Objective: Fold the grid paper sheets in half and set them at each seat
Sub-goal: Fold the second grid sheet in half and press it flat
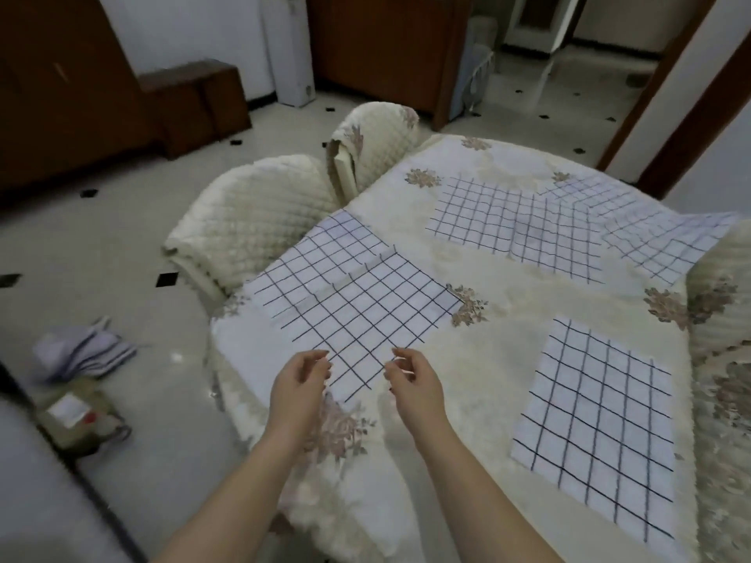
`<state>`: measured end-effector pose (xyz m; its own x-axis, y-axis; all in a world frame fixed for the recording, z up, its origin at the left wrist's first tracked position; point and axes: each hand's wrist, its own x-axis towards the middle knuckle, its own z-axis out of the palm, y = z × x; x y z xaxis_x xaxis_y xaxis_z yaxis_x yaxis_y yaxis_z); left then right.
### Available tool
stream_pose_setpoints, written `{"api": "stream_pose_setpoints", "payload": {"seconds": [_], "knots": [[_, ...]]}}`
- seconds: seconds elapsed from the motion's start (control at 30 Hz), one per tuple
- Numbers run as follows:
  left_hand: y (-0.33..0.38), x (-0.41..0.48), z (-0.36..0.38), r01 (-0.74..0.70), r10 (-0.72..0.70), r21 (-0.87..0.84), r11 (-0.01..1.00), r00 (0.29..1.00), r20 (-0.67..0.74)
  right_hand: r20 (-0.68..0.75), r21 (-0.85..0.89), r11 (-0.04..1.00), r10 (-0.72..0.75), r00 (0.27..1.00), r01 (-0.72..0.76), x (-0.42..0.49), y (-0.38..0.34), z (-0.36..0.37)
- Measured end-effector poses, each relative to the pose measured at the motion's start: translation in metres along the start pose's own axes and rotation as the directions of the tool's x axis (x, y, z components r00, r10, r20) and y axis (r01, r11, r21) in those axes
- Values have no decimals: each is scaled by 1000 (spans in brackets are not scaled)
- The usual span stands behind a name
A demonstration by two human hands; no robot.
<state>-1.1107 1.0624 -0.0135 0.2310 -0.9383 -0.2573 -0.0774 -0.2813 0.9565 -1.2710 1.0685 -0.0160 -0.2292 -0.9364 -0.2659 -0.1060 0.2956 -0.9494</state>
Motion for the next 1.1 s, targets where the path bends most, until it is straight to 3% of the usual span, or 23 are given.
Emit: {"api": "stream_pose_setpoints", "payload": {"seconds": [0.23,0.53,0.83,1.1], "knots": [[-11,-8,-71,51,-89,-163,985,969,-229,209,-65,997,-31,977,45,-9,-5,68],[-27,-28,-126,46,-148,-231,972,883,-446,442,-116,989,-28,896,89,-24,-9,138],[-30,1,-144,65,-167,-239,969,883,-439,408,-125,989,-23,913,81,4,-11,161],[-24,90,-137,113,-142,-132,985,961,-236,239,-96,995,-2,971,26,53,-10,177]]}}
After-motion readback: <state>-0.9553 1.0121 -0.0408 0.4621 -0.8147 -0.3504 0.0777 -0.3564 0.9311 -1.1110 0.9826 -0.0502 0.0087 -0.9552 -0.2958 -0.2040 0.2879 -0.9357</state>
